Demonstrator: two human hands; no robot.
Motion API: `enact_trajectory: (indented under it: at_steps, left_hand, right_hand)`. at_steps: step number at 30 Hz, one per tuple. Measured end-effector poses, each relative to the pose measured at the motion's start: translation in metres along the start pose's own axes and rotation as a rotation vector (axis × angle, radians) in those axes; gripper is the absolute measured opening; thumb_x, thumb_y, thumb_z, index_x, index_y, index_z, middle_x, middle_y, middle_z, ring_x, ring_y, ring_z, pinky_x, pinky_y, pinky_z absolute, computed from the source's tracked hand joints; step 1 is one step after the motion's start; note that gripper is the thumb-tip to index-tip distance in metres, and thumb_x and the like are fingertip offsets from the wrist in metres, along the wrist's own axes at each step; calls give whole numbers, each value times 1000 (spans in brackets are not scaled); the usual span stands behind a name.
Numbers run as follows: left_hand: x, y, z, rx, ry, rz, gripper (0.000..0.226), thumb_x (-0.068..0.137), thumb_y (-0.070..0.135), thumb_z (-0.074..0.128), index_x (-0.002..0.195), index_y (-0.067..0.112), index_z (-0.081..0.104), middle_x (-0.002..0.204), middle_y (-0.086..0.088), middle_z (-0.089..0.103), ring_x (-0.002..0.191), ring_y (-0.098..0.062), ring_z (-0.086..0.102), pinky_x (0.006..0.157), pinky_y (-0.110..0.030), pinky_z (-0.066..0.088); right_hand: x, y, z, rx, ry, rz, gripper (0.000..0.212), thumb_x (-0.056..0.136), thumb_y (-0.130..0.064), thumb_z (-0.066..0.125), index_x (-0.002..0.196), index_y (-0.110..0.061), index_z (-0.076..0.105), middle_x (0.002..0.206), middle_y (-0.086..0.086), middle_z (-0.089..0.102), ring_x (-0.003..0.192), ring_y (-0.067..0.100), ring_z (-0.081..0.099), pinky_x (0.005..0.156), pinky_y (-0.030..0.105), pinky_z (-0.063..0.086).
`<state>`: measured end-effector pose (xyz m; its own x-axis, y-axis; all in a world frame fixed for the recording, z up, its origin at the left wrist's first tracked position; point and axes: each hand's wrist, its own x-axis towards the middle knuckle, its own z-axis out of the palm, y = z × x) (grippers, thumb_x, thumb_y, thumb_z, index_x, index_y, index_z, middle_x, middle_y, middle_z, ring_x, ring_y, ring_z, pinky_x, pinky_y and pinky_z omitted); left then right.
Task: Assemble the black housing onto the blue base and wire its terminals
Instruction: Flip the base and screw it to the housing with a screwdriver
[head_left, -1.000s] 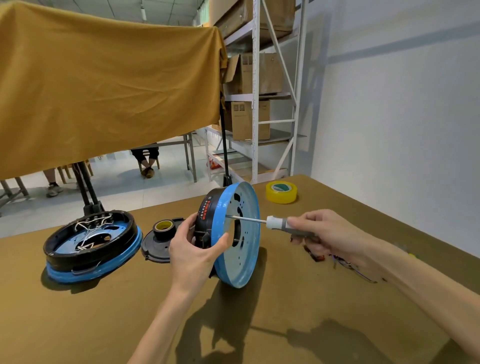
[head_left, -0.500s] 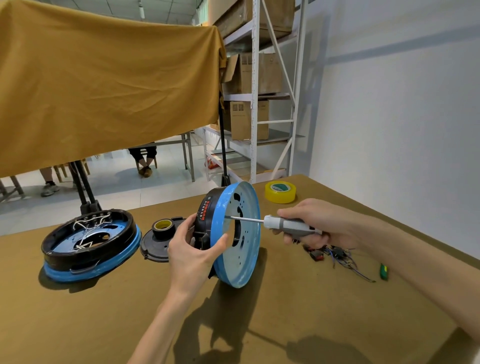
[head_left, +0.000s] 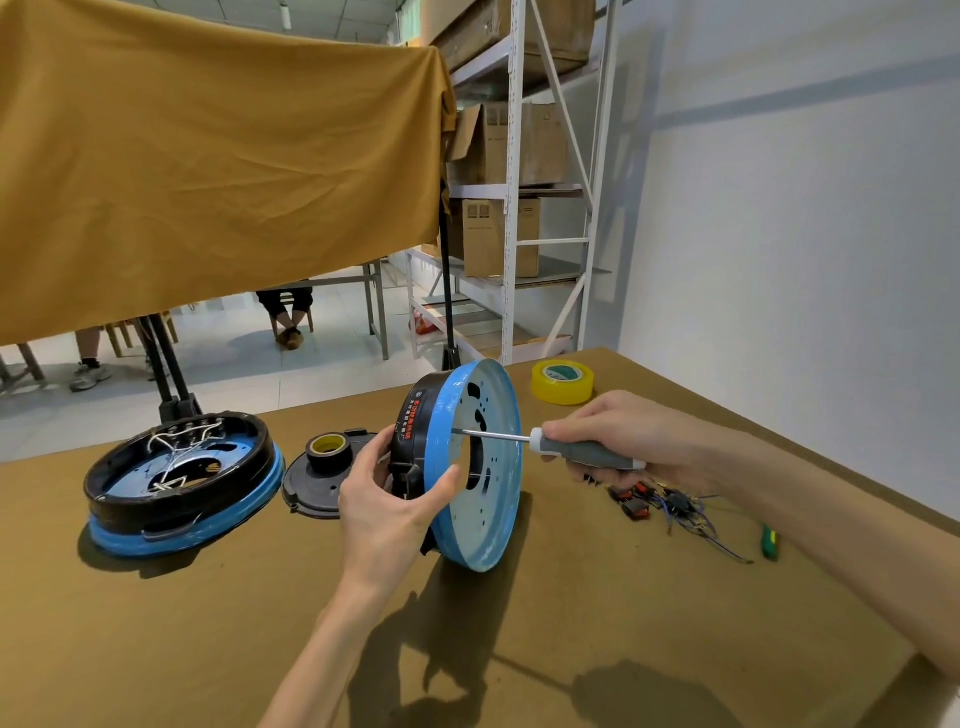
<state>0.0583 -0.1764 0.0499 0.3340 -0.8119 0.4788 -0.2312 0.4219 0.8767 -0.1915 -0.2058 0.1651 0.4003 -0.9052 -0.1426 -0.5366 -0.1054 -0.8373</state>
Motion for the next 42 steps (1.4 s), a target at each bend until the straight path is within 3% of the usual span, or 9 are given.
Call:
enact_trajectory:
  at_steps: [4, 9, 14, 20, 23, 26, 31, 35, 42]
  left_hand:
    - [2, 2, 4, 30, 16, -42, 73, 64, 53, 88, 128, 32, 59, 107, 22, 71, 104, 9, 65, 75, -10, 55]
    - [6, 9, -2, -197, -60, -399, 73, 56, 52, 84, 119, 17, 71, 94, 12, 79, 90, -7, 75, 71, -20, 60]
    - [-15, 0, 3, -339, -270, -782, 63, 67, 49, 82, 107, 1, 76, 104, -14, 79, 96, -29, 77, 79, -38, 63]
    - [-31, -26, -2, -462, -275, -940, 55, 70, 48, 83, 106, 6, 78, 107, -15, 78, 92, -27, 78, 72, -35, 63]
    - [-37, -37, -4, -521, -252, -987, 44, 68, 47, 85, 94, 11, 84, 108, -15, 78, 92, -26, 78, 73, -36, 63]
    - [-41, -42, -7, -562, -201, -1031, 54, 78, 54, 80, 105, 7, 81, 113, -19, 76, 97, -30, 76, 79, -40, 62]
    - [-44, -46, -5, -726, -104, -1099, 40, 89, 17, 64, 123, -4, 67, 102, -21, 76, 79, -28, 76, 64, -38, 64]
    - [-45, -43, 4, -733, -126, -1073, 32, 78, 14, 72, 104, -5, 78, 100, -22, 77, 77, -27, 78, 58, -36, 64]
    - [-48, -32, 7, -922, -112, -1061, 18, 74, 5, 66, 75, -7, 80, 89, -27, 76, 69, -33, 77, 53, -45, 63]
  right_hand:
    - [-2, -10, 3, -615, 361, -411, 21, 83, -42, 83, 98, -29, 75, 84, -7, 66, 74, 12, 62, 61, 26, 49]
    - [6, -51, -11, -126, 216, -353, 25, 79, -22, 89, 98, -14, 75, 79, 6, 75, 58, 12, 70, 54, 19, 53]
    - [28, -57, 10, -311, 493, -496, 29, 84, -31, 84, 101, -15, 68, 87, -2, 70, 72, 10, 68, 65, 27, 57]
    - [40, -51, 25, -375, 137, -397, 32, 84, -3, 72, 111, -21, 69, 110, -3, 65, 100, 15, 65, 81, 31, 58]
    - [45, -48, 31, -547, 119, -350, 27, 92, -14, 67, 116, -25, 61, 106, -6, 61, 94, 10, 62, 73, 27, 54]
    - [52, -45, 38, -680, 224, -346, 28, 100, -41, 62, 114, -18, 55, 98, 1, 66, 81, 13, 65, 69, 35, 59]
    - [63, -51, 24, -405, 223, -342, 17, 96, -21, 69, 109, -18, 59, 101, 6, 69, 82, 16, 72, 69, 35, 63]
    - [66, -47, 12, -207, 283, -315, 20, 93, -13, 71, 111, -13, 62, 95, 7, 66, 65, 6, 67, 51, 14, 49]
    - [67, -25, -4, -38, 412, -241, 16, 93, -13, 69, 108, -10, 64, 87, 8, 69, 49, 4, 64, 47, 18, 51]
